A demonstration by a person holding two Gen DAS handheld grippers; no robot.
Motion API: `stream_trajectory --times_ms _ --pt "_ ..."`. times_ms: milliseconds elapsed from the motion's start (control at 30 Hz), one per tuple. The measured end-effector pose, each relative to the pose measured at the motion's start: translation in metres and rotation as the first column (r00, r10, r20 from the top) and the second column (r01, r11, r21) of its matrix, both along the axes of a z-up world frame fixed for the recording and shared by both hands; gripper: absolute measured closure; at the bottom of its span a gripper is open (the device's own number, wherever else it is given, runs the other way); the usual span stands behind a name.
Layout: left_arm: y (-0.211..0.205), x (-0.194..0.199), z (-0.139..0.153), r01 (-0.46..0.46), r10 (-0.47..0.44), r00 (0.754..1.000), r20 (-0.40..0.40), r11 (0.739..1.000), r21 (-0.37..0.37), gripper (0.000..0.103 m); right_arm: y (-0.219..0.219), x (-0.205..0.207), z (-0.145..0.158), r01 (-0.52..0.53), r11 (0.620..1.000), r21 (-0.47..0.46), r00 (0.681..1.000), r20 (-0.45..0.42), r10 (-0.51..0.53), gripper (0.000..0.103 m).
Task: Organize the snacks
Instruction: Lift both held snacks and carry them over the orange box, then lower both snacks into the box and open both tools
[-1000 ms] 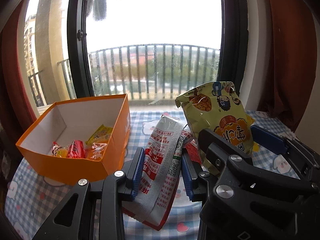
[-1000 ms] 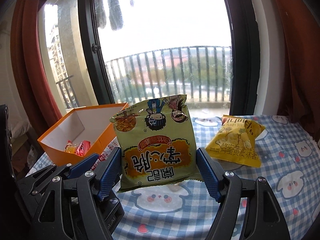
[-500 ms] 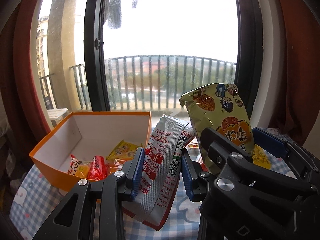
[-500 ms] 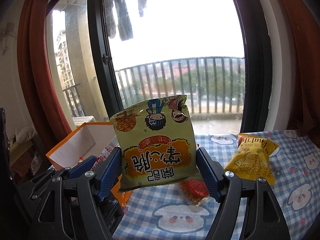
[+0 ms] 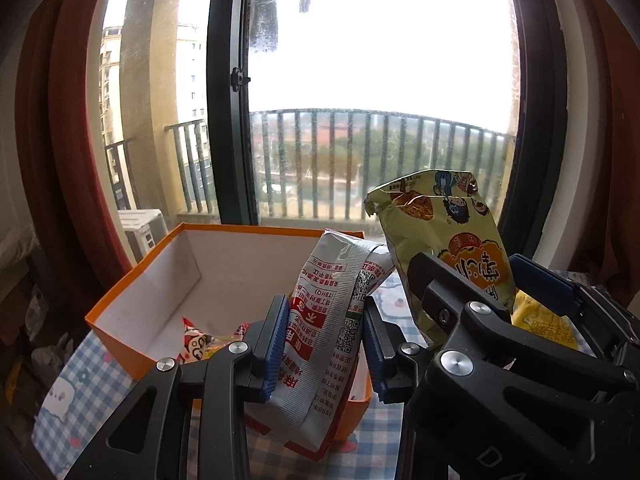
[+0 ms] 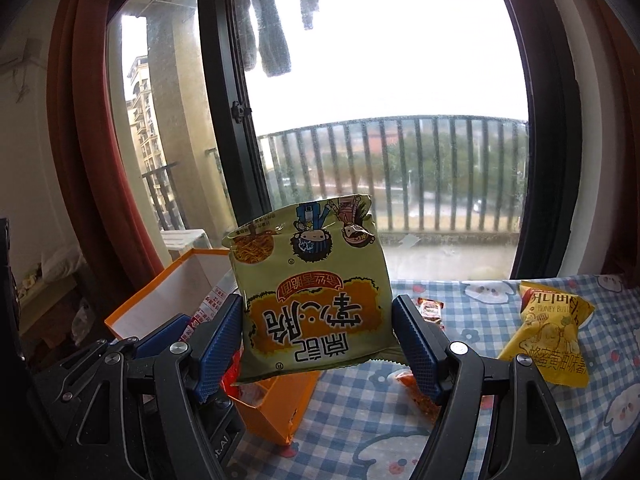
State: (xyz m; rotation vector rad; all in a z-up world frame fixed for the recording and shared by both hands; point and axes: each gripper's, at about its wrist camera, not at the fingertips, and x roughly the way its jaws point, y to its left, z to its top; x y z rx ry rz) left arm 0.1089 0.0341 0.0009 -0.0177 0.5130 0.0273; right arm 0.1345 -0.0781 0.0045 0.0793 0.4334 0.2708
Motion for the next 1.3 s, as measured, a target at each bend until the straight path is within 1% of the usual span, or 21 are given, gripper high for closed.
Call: stream_trajectory --times_ms 300,533,733,800,900,1000,1033,1067,1133,1200,1267,1300 --pt "0.026 0.019 -0.006 -0.076 0.077 0.996 -0.034 0.997 0.012 0.068 0.038 0.031 -0.006 -0.059 0.998 -0.003 0.998 -0.03 0.059 0.025" --pt "0.039 0.037 -0.012 -0.148 0.148 0.986 -0.074 0.989 0.005 0.068 0.07 0.063 -0.014 -0.107 0.994 -0.014 0.991 -0.084 0.105 0.025" --pt "0.053 0.055 -0.021 -0.193 0.189 0.974 -0.124 0.981 -0.026 0.067 0.093 0.093 -0.022 -0.163 0.985 -0.063 0.976 -0.155 0.152 0.025" --pt "0.06 0.061 -0.023 -0.199 0.193 0.971 -0.144 0.979 -0.031 0.065 0.101 0.101 -0.025 -0.175 0.981 -0.078 0.972 -0.172 0.16 0.025" --pt "0.066 0.069 -0.025 -0.215 0.205 0.962 -0.179 0.976 -0.038 0.062 0.11 0.111 -0.03 -0.2 0.977 -0.074 0.958 -0.223 0.179 0.025" --pt "0.073 0.073 -0.029 -0.238 0.224 0.951 -0.211 0.97 -0.043 0.059 0.12 0.12 -0.035 -0.217 0.973 -0.077 0.947 -0.256 0.191 0.025" --pt "0.074 0.073 -0.029 -0.249 0.234 0.946 -0.224 0.968 -0.042 0.056 0.123 0.123 -0.038 -0.226 0.971 -0.08 0.943 -0.269 0.197 0.025" --pt "0.075 0.075 -0.029 -0.257 0.241 0.942 -0.233 0.965 -0.042 0.05 0.127 0.126 -0.039 -0.232 0.969 -0.081 0.938 -0.281 0.201 0.025" --pt "0.079 0.076 -0.03 -0.269 0.248 0.936 -0.249 0.962 -0.051 0.044 0.134 0.13 -0.044 -0.247 0.966 -0.081 0.93 -0.3 0.212 0.026" --pt "0.08 0.075 -0.029 -0.276 0.25 0.93 -0.269 0.959 -0.063 0.042 0.14 0.132 -0.045 -0.263 0.961 -0.079 0.922 -0.314 0.226 0.026" --pt "0.082 0.074 -0.028 -0.281 0.248 0.926 -0.285 0.956 -0.082 0.036 0.143 0.134 -0.046 -0.267 0.962 -0.061 0.914 -0.332 0.233 0.026" --pt "0.082 0.074 -0.028 -0.284 0.25 0.924 -0.288 0.955 -0.083 0.035 0.145 0.134 -0.046 -0.27 0.961 -0.054 0.912 -0.336 0.237 0.025"
